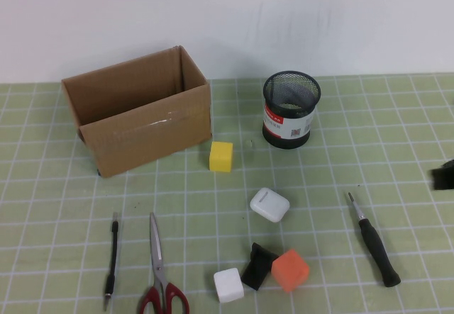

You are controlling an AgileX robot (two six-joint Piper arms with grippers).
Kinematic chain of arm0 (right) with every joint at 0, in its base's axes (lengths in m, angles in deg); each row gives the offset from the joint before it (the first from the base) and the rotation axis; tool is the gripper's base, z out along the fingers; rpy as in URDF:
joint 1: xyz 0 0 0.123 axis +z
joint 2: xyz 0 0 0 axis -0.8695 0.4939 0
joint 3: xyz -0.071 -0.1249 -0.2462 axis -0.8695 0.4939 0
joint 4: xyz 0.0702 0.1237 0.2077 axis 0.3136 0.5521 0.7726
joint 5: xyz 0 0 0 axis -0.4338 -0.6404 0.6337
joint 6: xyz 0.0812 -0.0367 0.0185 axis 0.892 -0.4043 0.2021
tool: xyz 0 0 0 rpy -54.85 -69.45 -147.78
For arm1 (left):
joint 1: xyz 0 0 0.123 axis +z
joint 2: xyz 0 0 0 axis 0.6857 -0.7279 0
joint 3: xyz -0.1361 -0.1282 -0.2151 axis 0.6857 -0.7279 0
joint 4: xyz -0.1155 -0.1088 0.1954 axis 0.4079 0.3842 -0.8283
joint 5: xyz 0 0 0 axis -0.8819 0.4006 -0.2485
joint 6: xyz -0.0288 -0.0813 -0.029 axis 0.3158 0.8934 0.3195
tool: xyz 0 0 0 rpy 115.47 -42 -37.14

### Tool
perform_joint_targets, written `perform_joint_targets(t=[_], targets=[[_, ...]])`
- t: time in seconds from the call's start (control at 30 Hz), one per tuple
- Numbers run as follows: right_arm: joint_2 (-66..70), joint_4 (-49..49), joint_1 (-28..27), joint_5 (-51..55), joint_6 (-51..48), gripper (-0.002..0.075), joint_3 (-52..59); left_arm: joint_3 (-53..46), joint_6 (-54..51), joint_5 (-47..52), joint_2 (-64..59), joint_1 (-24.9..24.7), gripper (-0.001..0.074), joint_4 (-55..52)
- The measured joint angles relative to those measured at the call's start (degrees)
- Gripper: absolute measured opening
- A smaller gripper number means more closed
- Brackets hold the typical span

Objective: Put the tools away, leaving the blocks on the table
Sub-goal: Pick up the black Screwdriver from the table

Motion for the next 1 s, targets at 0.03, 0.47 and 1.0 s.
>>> perform_joint_targets(t=[0.03, 0.47, 1.0], targets=[[1.8, -0.4, 1.2, 1.9, -0.2, -0.0006, -1.4, 0.0, 0.0, 0.0, 0.0, 0.0, -0.0004, 0.0], [17.5, -2.4, 9.7, 8.3, -0.5, 0.0265, -8.1, 0.0, 0.0, 0.0, 0.0, 0.0, -0.0004, 0.0], [27.3, 0.1, 9.7, 5.8, -1.3, 0.0318, -8.2, 0.0, 0.0, 0.0, 0.0, 0.0, -0.0004, 0.0]])
